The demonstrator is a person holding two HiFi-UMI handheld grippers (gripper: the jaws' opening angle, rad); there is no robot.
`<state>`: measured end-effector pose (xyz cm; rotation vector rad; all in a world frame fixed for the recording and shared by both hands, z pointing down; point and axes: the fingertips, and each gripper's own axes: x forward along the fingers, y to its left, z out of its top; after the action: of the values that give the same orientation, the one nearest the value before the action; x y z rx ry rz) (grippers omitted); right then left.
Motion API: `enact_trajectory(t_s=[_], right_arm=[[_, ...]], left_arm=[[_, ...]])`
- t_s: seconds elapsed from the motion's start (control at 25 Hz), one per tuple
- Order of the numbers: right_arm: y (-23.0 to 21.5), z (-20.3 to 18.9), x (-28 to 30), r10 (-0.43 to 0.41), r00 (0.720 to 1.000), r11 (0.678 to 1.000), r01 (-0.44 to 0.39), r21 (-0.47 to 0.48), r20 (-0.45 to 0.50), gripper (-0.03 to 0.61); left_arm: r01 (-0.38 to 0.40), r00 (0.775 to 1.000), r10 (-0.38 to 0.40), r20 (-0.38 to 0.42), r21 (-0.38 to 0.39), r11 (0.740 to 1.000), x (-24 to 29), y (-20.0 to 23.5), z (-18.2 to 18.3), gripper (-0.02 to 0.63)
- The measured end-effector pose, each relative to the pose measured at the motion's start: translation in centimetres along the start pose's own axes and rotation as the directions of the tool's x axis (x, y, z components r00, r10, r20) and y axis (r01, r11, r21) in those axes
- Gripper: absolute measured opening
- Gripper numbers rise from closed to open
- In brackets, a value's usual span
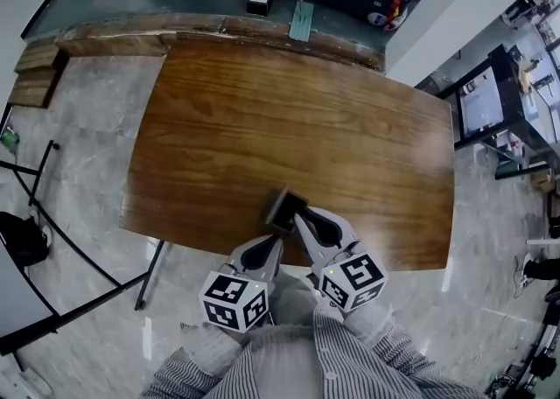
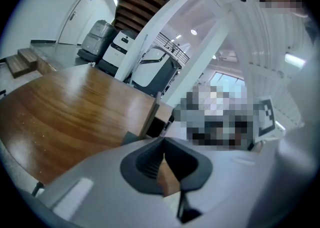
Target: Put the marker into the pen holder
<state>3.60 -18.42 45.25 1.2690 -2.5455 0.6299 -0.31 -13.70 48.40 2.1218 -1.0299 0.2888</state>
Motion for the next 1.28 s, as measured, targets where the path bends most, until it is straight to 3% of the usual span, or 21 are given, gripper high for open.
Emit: enact_trajectory(t_s=[0.8, 1.28], right_arm=[[-0.8, -2.4, 2.9, 0.019, 0.996, 0.999, -0.021, -0.027, -0.086, 0.044], [-0.9, -2.5, 3.8, -0.029, 0.992, 0.998, 0.022, -0.056, -0.126, 0.049]], left_arm=[[-0.034, 0.999, 0.033, -0.015, -0.055, 0.998, 1.1, 2.7, -0.3, 0.008], [-0.047, 0.999, 0.046, -0.022, -0.076, 0.996, 1.0, 3.3, -0.6, 0.008]])
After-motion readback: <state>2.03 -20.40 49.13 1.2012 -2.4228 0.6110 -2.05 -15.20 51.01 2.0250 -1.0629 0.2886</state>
